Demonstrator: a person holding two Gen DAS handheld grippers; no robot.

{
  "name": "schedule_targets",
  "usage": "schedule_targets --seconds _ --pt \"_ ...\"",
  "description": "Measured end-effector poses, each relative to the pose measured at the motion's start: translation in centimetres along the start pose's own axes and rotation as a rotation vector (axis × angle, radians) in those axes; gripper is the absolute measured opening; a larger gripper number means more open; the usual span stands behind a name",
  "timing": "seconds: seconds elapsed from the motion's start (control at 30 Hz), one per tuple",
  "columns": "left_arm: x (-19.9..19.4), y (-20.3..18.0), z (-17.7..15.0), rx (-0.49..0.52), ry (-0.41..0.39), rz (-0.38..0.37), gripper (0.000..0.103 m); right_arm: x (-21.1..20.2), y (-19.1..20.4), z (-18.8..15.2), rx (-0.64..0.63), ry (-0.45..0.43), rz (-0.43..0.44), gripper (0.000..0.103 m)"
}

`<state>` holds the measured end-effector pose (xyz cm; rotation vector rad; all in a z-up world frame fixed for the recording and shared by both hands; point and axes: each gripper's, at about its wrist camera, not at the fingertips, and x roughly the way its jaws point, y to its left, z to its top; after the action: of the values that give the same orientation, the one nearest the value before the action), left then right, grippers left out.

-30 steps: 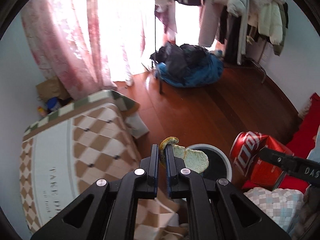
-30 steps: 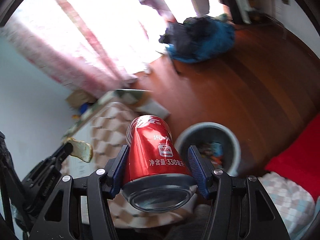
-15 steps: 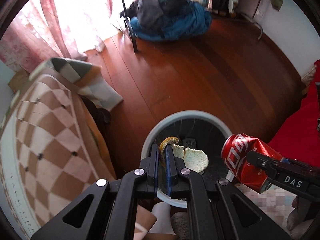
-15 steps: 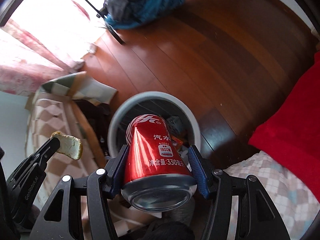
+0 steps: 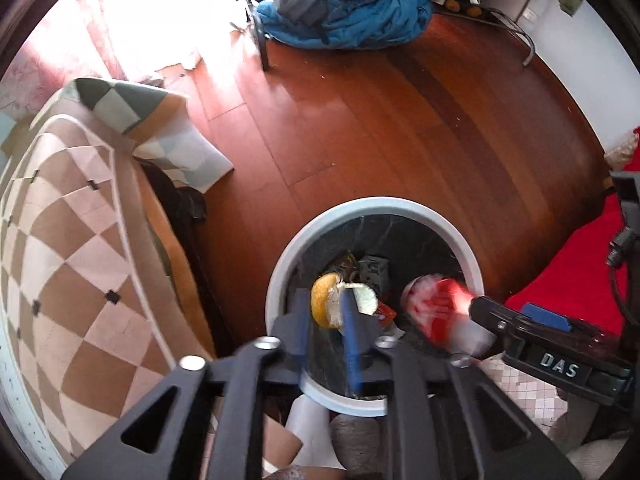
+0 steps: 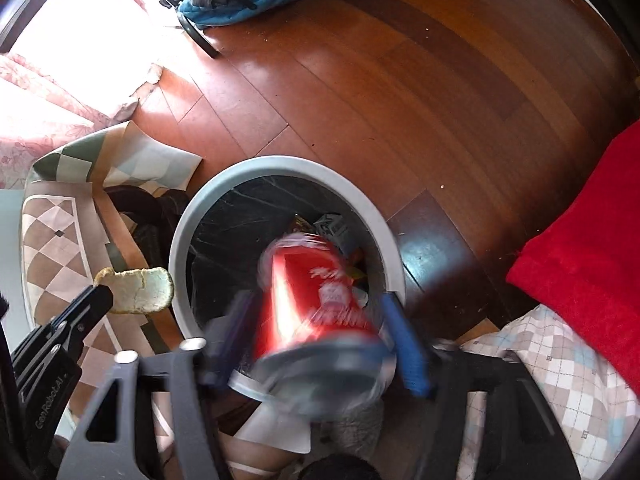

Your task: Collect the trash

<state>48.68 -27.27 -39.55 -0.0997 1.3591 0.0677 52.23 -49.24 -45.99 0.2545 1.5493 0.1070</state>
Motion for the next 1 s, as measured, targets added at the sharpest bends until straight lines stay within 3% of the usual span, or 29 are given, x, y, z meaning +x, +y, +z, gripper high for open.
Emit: schedule_targets --seconds 0.03,0.07,0.2,0.23,0.3,0.57,1.0 --pt "-0.3 0.2 -0.1 -0.004 -0.003 0.006 0.07 -0.2 0.0 -0.1 0.001 -0.002 -0.007 0.087" --pt "-0.8 0.6 -0.2 -0.016 -0.01 0.005 0.081 -0.5 0.1 -0.2 -0.005 -0.008 -0.011 0.087" --pt "-2.8 2.2 -1.0 -0.05 -0.02 0.019 0.092 -2.5 0.5 -1.0 -0.034 -0.04 -0.067 0.089" --pt "-3.4 2.4 -1.2 -0.054 -0.026 0.02 0.095 -3.1 0.5 -1.4 -0.043 -0.049 -0.089 0.095" --pt "-4.7 2.9 -1.9 -0.055 -0.038 0.038 0.095 -4.4 0.9 -2.2 -0.068 -0.065 -0.114 0.103" --pt "-11.3 4.0 -4.7 -0.053 -0.086 0.037 0.096 -10.1 2.8 -6.4 -0.156 -0.096 -0.145 0.103" --pt "-25.7 4.6 -10.7 -0.021 -0.238 -0.02 0.096 -25.3 5.6 -14.9 -0.225 -0.233 -0.024 0.103"
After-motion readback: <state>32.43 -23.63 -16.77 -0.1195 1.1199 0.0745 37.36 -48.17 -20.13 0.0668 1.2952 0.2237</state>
